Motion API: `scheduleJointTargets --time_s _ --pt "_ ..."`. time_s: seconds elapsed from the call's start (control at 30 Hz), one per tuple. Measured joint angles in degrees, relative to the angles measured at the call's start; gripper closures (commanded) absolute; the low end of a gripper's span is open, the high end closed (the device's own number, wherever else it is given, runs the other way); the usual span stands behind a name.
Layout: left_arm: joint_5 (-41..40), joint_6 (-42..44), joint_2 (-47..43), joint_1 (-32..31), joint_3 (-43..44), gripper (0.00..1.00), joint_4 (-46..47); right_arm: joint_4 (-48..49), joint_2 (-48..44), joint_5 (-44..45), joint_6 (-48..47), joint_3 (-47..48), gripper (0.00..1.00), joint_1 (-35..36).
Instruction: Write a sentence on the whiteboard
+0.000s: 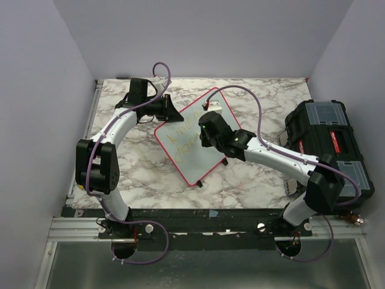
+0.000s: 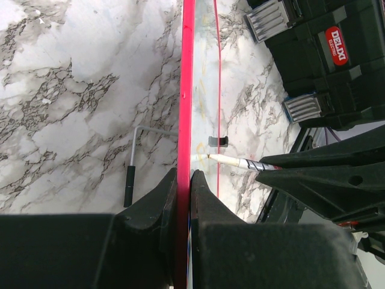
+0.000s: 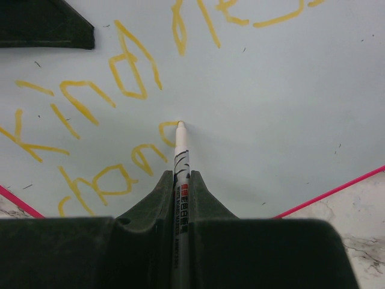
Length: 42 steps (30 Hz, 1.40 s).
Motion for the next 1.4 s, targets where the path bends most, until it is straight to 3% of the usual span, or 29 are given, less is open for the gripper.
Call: scheduleJointTargets --time_s 0.77,1.4 --pt "-0.3 -0.1 0.0 0.0 0.0 1.0 -0.1 1.7 -0.9 -2.1 -0.4 -2.0 0.99 -0.1" --pt "-0.4 -0.1 0.0 0.0 0.0 1.0 -0.2 0.5 -5.0 -4.5 0.7 -9.5 0.99 -0.1"
